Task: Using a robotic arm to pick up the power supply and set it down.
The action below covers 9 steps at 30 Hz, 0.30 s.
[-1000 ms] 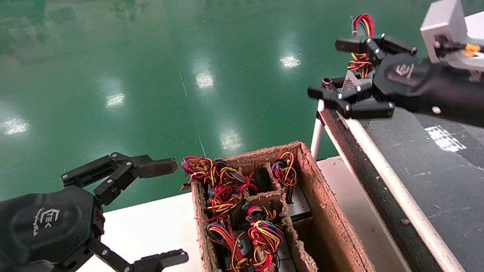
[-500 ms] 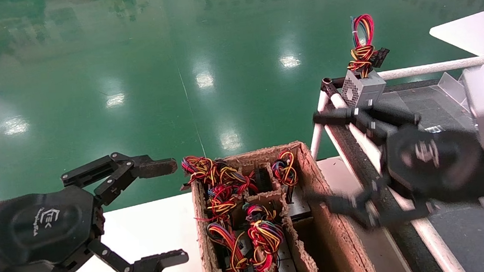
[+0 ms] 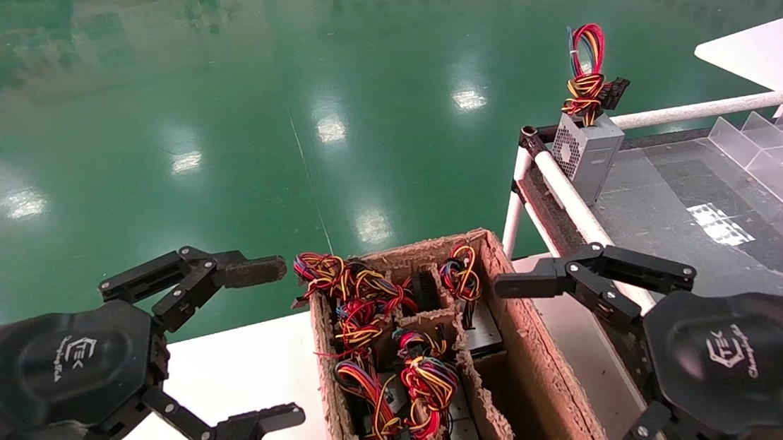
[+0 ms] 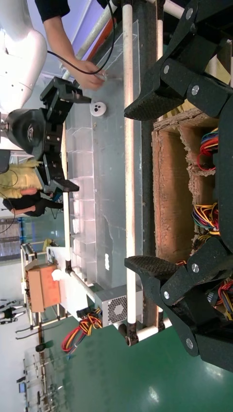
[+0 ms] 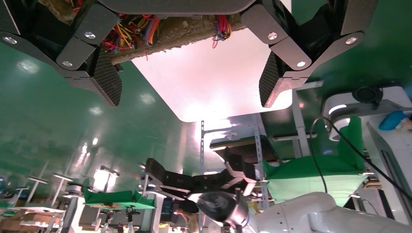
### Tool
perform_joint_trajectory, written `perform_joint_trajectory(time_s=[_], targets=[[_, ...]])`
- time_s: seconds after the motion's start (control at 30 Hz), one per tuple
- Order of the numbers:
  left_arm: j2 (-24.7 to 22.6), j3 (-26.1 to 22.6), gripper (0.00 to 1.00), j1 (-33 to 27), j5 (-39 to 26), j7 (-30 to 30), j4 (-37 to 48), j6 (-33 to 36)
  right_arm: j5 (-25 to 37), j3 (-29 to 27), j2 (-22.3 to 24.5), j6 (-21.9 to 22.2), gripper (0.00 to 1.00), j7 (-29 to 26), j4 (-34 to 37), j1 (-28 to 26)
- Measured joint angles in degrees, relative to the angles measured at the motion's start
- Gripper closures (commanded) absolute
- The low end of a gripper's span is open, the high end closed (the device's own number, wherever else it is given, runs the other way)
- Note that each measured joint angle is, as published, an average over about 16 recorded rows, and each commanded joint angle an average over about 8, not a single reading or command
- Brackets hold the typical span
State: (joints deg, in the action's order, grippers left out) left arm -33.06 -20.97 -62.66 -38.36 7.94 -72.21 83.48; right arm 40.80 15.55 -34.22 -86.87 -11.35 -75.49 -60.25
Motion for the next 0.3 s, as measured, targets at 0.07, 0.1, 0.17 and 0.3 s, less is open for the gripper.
perform_joint_trajectory(time_s=[0.07,0.1,0.17,0.3], targets=[[0.0,0.0,0.0,0.0,0.0,0.0,0.0,0.0,0.09,0.03,-0.07,0.12,0.0,0.08,0.2,-0.13],[0.0,0.0,0.0,0.0,0.0,0.0,0.0,0.0,0.12,0.04,-0.1,0.17,0.0,0.11,0.27,-0.17],[0.0,0.0,0.0,0.0,0.0,0.0,0.0,0.0,0.19,0.07,-0.16,0.27,0.0,0.15,0.43,-0.28],[0.0,0.0,0.0,0.0,0.0,0.0,0.0,0.0,0.34,0.14,-0.27,0.44,0.0,0.23,0.69,-0.47]])
